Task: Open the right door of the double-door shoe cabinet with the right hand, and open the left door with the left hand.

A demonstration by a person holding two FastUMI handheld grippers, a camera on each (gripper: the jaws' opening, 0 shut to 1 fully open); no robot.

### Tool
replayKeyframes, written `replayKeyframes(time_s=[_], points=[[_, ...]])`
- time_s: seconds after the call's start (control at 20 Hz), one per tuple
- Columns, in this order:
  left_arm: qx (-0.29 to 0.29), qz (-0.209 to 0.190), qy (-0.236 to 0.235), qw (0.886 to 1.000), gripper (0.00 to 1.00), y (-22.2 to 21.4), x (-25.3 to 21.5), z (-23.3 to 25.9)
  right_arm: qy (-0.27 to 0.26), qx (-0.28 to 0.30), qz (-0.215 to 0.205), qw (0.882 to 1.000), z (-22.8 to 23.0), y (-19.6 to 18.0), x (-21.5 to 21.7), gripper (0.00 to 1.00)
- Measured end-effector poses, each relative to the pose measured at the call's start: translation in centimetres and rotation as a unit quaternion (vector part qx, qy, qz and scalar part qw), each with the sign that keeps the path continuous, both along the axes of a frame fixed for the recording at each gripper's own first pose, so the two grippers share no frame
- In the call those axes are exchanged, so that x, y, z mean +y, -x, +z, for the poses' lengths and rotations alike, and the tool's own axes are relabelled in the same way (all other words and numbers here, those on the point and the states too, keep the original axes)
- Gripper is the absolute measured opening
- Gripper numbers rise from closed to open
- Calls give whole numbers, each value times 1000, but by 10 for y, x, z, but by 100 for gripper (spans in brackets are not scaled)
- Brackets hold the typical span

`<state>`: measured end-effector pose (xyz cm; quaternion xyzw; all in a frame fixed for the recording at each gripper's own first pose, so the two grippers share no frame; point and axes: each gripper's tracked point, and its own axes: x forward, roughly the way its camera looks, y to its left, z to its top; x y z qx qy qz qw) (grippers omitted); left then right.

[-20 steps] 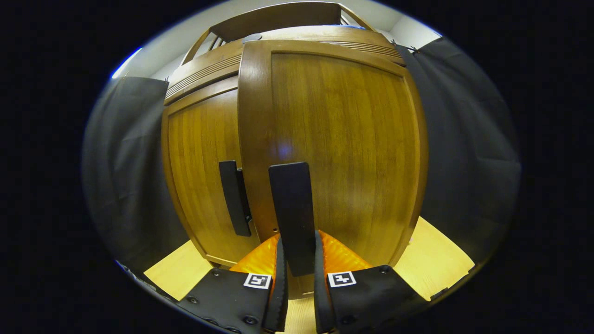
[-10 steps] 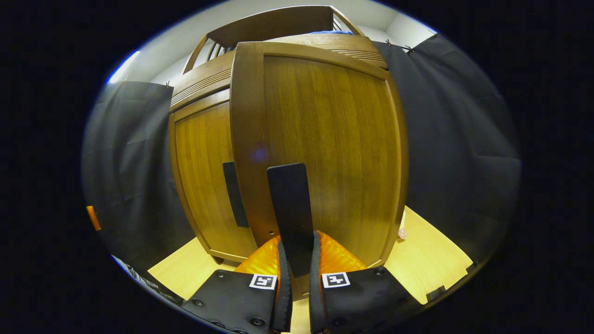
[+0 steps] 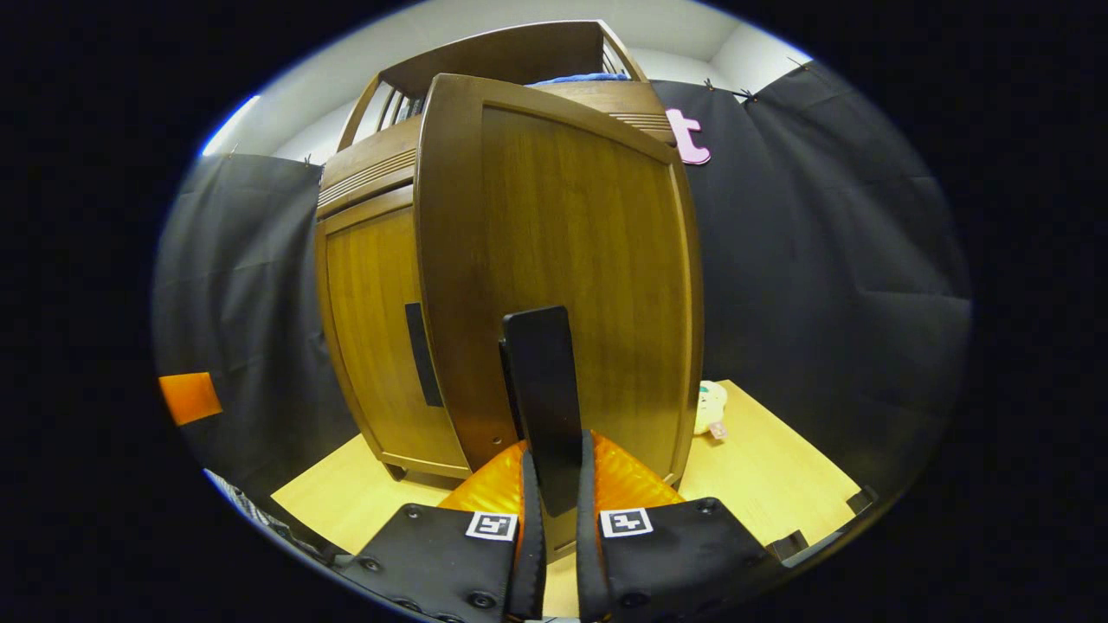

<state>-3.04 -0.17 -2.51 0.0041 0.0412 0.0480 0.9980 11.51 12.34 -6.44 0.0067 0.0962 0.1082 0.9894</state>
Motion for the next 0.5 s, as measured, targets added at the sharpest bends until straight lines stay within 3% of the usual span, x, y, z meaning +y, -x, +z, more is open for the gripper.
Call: replayKeyframes(time_s=[0.3, 0.35, 0.4, 0.45, 0.5], points=[[2, -19, -1, 1000, 94, -7, -16, -4, 1, -4, -19, 1000, 4, 11, -22, 21], [4, -21, 0, 1000, 94, -8, -18, -6, -1, -3, -20, 1000, 4, 12, -25, 26], [4, -23, 0, 1000, 94, -9, -20, -6, -2, -1, -22, 1000, 4, 14, -29, 17], [5, -24, 1, 1000, 94, -11, -22, -6, -3, 0, -24, 1000, 5, 16, -33, 25], [5, -26, 1, 1000, 95, -12, -24, -7, -4, 0, -26, 1000, 5, 19, -39, 21]])
